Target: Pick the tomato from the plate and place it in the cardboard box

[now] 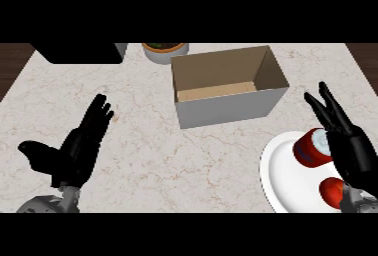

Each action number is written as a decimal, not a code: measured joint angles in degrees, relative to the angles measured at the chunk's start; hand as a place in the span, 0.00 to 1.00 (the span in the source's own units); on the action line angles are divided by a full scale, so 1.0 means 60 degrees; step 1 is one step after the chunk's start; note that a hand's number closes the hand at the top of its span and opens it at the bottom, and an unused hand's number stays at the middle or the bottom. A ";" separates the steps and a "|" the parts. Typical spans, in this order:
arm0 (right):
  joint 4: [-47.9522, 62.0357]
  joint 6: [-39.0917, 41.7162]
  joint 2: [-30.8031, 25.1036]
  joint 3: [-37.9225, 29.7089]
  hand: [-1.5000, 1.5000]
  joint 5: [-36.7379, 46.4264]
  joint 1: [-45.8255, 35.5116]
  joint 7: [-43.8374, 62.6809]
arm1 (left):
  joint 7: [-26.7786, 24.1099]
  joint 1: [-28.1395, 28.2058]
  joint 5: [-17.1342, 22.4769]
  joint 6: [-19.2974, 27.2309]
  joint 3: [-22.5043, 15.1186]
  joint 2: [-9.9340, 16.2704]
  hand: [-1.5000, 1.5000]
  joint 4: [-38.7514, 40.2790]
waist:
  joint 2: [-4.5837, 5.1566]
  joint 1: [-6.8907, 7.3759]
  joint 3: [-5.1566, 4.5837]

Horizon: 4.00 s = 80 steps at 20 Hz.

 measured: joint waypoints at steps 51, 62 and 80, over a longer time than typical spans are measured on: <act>0.6133 0.1979 -0.5072 0.2159 0.00 0.6448 -0.1185 -0.7132 | -0.0833 -0.0223 -0.3076 -0.0787 0.2057 0.1863 0.50 0.4005 | 0.0131 -0.0038 -0.0122; 0.5692 0.2007 -0.5069 0.2179 0.00 0.6363 -0.1012 -0.7239 | -0.0621 -0.0063 -0.3450 -0.0973 0.2388 0.1629 0.50 0.3684 | 0.0099 -0.0052 -0.0152; 0.4208 0.2320 -0.4696 0.2527 0.00 0.7280 -0.0068 -0.6275 | -0.0430 0.0328 -0.4085 -0.1529 0.3108 0.1255 0.50 0.3133 | 0.0153 -0.0037 -0.0077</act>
